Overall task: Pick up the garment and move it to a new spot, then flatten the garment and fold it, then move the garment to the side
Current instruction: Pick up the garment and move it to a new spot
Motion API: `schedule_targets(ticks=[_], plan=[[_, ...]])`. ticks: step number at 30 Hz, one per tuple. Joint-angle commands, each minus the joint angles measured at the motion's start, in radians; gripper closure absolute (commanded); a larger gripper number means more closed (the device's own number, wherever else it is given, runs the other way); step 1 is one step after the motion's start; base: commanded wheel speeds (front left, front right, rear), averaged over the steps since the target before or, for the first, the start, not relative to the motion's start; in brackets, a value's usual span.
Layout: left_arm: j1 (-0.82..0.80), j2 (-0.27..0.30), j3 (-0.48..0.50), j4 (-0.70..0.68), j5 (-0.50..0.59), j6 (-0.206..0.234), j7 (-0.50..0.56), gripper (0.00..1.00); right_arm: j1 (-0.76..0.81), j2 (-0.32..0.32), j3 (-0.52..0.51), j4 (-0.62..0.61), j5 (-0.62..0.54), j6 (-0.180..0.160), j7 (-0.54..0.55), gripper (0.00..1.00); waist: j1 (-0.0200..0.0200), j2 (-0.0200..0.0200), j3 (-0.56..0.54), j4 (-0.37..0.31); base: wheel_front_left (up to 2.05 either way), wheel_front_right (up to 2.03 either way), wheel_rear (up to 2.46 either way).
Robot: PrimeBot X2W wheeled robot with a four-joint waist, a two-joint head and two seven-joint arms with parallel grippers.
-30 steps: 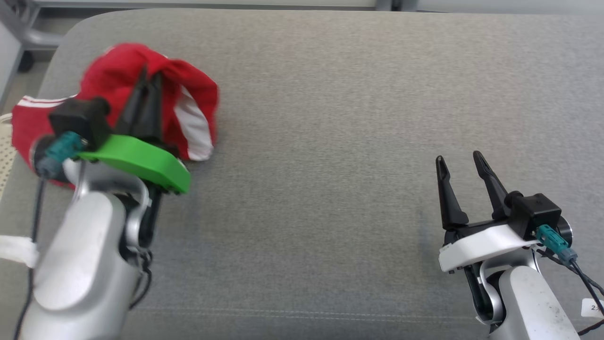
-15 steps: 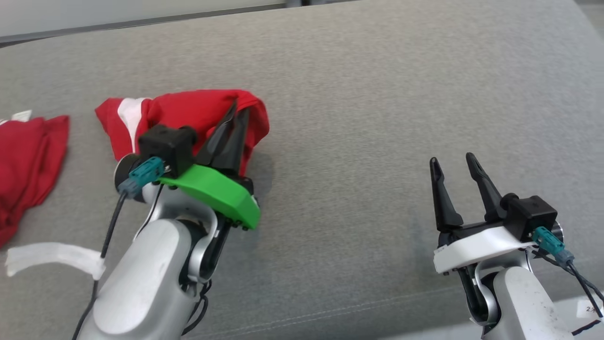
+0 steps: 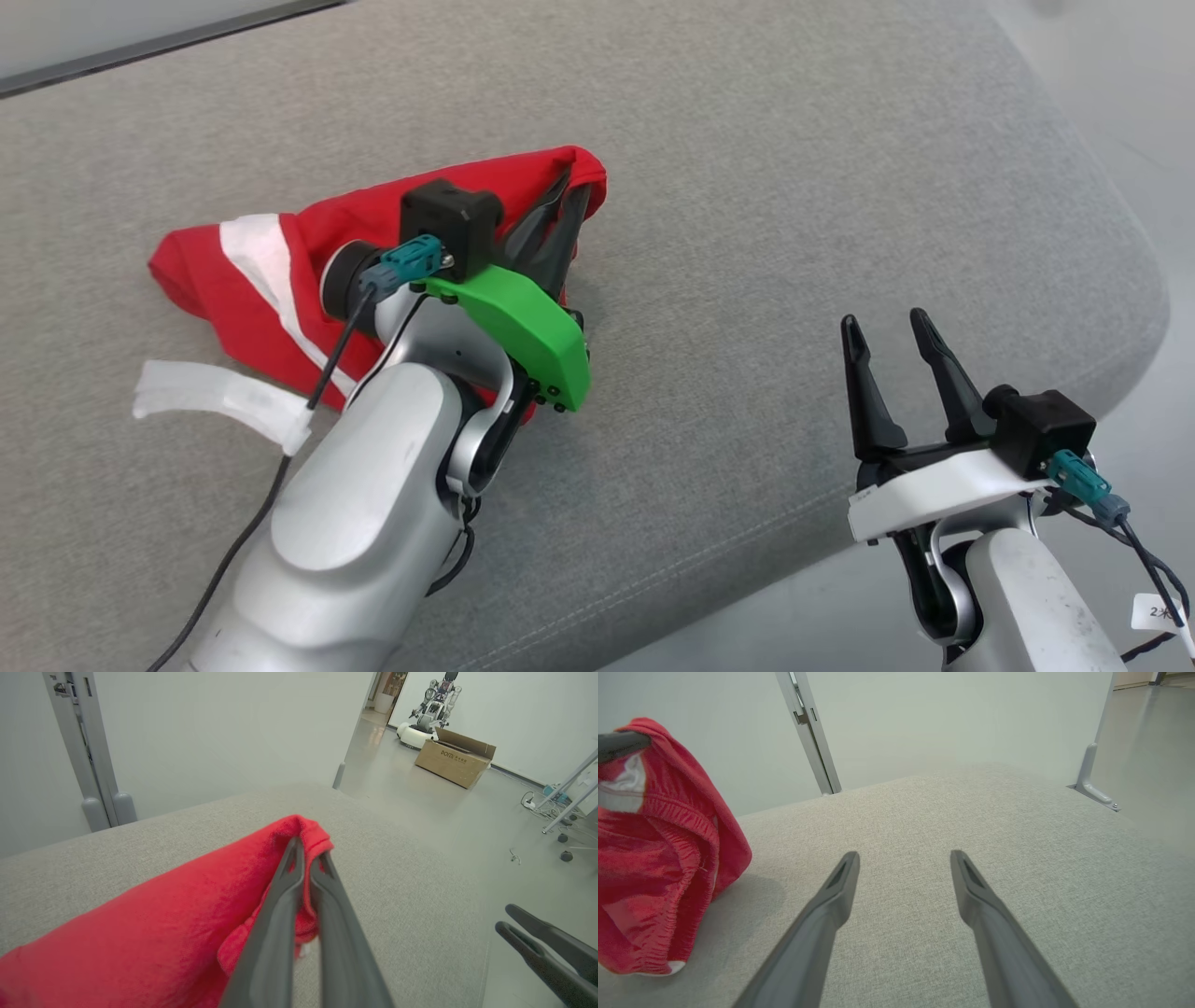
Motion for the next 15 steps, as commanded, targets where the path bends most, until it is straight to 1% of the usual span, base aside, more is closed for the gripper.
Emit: schedule_targets(ticks=[1, 2, 3, 4, 5, 8, 11, 12, 13, 15], plan=[[-0.017, -0.001, -0.003, 0.024, -0.003, -0.007, 0.000, 1.00, -0.014, 0.000, 0.002, 0.001, 0.011, 0.000, -0.007, 0.00, 0.0001, -0.0001, 0.055, -0.061, 0.00, 0.00, 0.00], [-0.026, -0.007, -0.004, 0.048, -0.008, -0.012, -0.003, 1.00, -0.015, 0.000, 0.000, -0.001, 0.013, 0.000, -0.008, 0.00, 0.0001, -0.0001, 0.061, -0.063, 0.00, 0.00, 0.00], [-0.033, -0.012, -0.006, 0.072, -0.014, -0.016, -0.004, 0.69, -0.016, 0.001, -0.003, -0.005, 0.016, 0.000, -0.008, 0.00, 0.0001, -0.0001, 0.066, -0.063, 0.00, 0.00, 0.00], [-0.040, -0.017, -0.010, 0.090, -0.014, -0.023, -0.010, 0.07, -0.014, 0.000, -0.007, -0.007, 0.017, 0.000, -0.008, 0.00, 0.0001, -0.0001, 0.069, -0.060, 0.00, 0.00, 0.00], [-0.048, -0.021, -0.017, 0.107, -0.014, -0.032, -0.015, 0.00, -0.012, 0.000, -0.011, -0.009, 0.019, 0.000, -0.007, 0.00, 0.0001, -0.0001, 0.073, -0.056, 0.00, 0.00, 0.00], [-0.064, -0.032, -0.036, 0.128, -0.015, -0.060, -0.049, 0.00, -0.016, 0.000, -0.021, -0.015, 0.017, 0.000, -0.006, 0.00, 0.0001, -0.0001, 0.078, -0.030, 0.00, 0.00, 0.00], [-0.071, -0.039, -0.057, 0.116, -0.009, -0.084, -0.083, 0.00, -0.023, -0.001, -0.029, -0.017, 0.005, 0.000, -0.006, 0.00, 0.0001, -0.0001, 0.074, 0.009, 0.00, 0.00, 0.00], [-0.072, -0.040, -0.063, 0.109, -0.007, -0.087, -0.092, 0.00, -0.026, 0.000, -0.034, -0.017, 0.000, 0.000, -0.006, 0.00, 0.0001, -0.0001, 0.070, 0.027, 0.00, 0.00, 0.00], [-0.072, -0.040, -0.063, 0.109, -0.007, -0.087, -0.092, 0.00, -0.026, 0.000, -0.034, -0.017, 0.000, 0.000, -0.006, 0.00, 0.0001, -0.0001, 0.070, 0.027, 0.00, 0.00, 0.00], [-0.071, -0.038, -0.066, 0.090, -0.002, -0.088, -0.112, 0.00, -0.029, -0.001, -0.041, -0.018, -0.009, 0.000, -0.006, 0.00, 0.0001, -0.0001, 0.063, 0.063, 0.00, 0.00, 0.00]])
